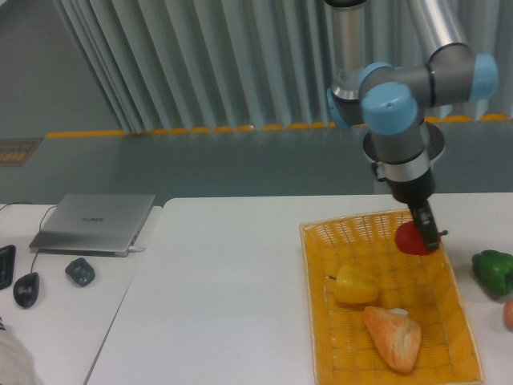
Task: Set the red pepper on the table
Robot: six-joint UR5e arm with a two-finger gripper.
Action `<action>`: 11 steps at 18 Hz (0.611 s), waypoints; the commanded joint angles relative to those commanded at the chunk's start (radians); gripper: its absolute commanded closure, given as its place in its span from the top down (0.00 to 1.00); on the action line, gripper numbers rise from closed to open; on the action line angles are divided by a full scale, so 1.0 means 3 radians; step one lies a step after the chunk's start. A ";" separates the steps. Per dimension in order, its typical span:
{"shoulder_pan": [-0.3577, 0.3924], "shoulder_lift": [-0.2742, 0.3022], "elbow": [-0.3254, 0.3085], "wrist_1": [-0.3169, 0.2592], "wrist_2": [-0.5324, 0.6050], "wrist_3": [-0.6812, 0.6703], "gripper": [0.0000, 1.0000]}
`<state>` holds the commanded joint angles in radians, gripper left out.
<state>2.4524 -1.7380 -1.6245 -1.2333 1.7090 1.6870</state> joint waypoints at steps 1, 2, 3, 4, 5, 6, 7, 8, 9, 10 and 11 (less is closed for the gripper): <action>0.0178 -0.0010 0.0005 0.0015 -0.0046 0.0224 0.56; 0.0317 -0.0010 0.0015 0.0015 -0.0097 0.0383 0.56; 0.0450 -0.0015 0.0020 0.0015 -0.0168 0.0547 0.56; 0.0568 -0.0025 0.0026 0.0020 -0.0225 0.0690 0.56; 0.0665 -0.0041 0.0036 0.0021 -0.0261 0.0813 0.56; 0.0752 -0.0056 0.0051 0.0026 -0.0281 0.0916 0.56; 0.0829 -0.0082 0.0056 0.0026 -0.0307 0.0987 0.56; 0.0895 -0.0112 0.0066 0.0041 -0.0348 0.1049 0.56; 0.0952 -0.0133 0.0087 0.0071 -0.0399 0.1085 0.57; 0.1013 -0.0163 0.0092 0.0077 -0.0450 0.1111 0.57; 0.1095 -0.0214 0.0092 0.0117 -0.0516 0.1167 0.57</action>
<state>2.7809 -1.8023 -1.5969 -1.1982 1.5541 2.0370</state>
